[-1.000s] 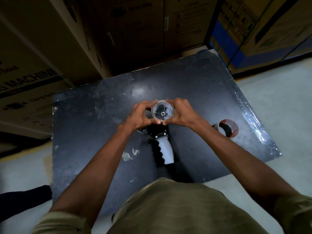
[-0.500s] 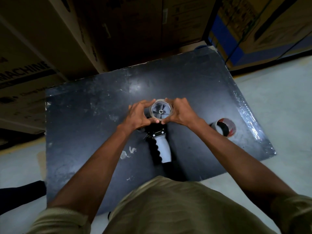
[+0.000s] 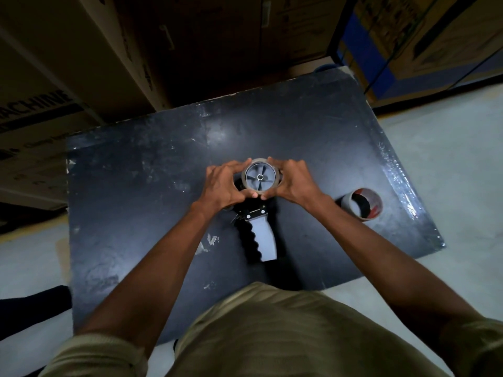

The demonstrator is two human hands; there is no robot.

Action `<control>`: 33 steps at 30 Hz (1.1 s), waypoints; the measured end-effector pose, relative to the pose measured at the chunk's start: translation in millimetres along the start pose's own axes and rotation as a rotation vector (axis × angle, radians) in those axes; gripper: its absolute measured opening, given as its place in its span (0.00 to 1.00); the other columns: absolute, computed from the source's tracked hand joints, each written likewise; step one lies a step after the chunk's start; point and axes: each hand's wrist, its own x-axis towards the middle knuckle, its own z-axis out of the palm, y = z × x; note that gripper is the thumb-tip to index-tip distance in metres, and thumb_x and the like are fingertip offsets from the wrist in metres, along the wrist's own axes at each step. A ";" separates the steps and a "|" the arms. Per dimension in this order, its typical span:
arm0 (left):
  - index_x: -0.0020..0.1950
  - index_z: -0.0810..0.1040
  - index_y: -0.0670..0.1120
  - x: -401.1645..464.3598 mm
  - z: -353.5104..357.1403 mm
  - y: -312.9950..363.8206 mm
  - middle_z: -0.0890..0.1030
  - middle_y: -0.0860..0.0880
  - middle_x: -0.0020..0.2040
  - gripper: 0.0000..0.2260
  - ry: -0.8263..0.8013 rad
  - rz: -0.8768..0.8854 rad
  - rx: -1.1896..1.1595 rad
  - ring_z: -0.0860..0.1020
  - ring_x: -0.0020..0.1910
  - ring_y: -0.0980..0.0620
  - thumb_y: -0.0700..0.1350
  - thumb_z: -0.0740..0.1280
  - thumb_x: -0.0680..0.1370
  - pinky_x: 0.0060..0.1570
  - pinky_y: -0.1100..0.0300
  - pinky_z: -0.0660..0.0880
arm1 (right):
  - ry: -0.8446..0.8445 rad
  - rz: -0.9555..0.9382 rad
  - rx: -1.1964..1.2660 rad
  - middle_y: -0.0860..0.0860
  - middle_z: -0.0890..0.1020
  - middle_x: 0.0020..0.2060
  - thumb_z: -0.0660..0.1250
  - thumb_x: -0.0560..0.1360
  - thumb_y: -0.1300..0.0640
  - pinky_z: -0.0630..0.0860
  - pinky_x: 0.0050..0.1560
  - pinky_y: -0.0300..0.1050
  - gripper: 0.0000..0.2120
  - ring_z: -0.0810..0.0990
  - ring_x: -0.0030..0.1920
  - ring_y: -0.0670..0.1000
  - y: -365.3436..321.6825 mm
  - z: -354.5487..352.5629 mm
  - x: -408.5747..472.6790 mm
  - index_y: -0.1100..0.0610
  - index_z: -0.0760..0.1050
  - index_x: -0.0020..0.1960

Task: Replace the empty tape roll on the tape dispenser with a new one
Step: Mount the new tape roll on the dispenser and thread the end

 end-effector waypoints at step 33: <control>0.81 0.50 0.55 -13.5 8.0 2.5 0.65 0.49 0.78 0.51 -0.122 -0.010 0.186 0.57 0.79 0.46 0.62 0.76 0.66 0.72 0.44 0.55 | -0.043 -0.033 -0.008 0.55 0.87 0.55 0.85 0.61 0.52 0.78 0.60 0.52 0.33 0.84 0.58 0.57 2.9 2.5 -4.8 0.57 0.80 0.63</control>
